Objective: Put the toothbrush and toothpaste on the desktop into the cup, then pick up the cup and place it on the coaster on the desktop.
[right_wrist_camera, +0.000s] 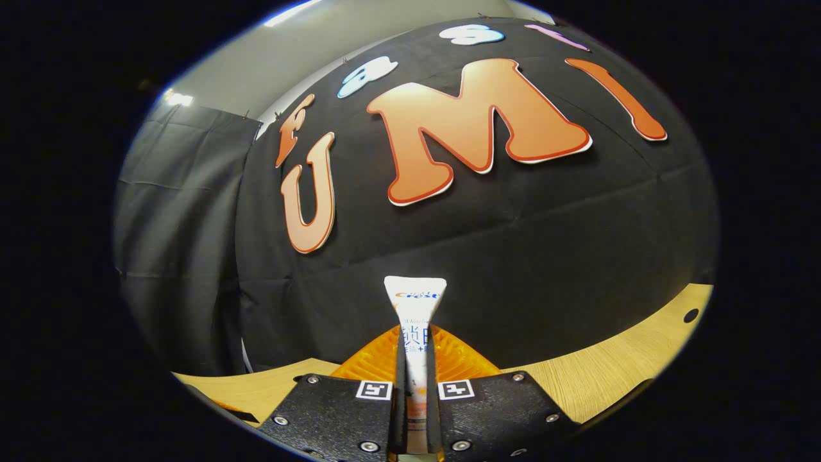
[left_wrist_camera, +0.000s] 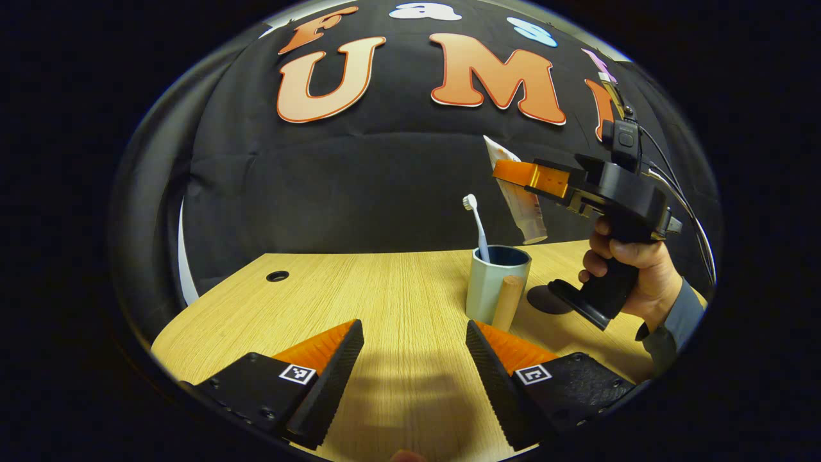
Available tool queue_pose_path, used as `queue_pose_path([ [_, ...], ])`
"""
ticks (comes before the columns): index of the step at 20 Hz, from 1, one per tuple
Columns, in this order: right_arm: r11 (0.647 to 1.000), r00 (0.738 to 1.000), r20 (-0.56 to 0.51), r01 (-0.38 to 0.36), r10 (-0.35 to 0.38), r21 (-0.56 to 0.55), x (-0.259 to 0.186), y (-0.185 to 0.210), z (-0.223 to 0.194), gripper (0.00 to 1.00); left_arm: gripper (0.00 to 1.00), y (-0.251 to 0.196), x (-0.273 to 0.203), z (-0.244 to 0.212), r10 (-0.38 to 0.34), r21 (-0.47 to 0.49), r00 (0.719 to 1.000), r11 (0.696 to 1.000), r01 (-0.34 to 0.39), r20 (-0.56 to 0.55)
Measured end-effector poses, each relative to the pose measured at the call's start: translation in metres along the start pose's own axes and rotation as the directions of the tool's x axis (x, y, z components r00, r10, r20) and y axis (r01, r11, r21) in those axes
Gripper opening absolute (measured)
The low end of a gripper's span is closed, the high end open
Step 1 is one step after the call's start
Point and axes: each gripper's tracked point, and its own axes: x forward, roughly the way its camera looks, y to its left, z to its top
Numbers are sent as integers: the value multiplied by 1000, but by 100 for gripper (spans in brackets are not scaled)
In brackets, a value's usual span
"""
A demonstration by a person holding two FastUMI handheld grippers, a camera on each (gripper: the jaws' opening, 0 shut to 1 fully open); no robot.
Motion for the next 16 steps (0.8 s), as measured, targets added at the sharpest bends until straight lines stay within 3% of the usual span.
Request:
queue_pose_path([
  [7,998,998,-68,5,-9,-57,5,0,-33,13,97,-1,0,-1,-1,-13,1000,1000,1,-3],
  [16,995,991,-125,25,-37,-92,0,-15,-34,19,97,-2,-1,-7,-15,-19,1000,1000,15,-22],
])
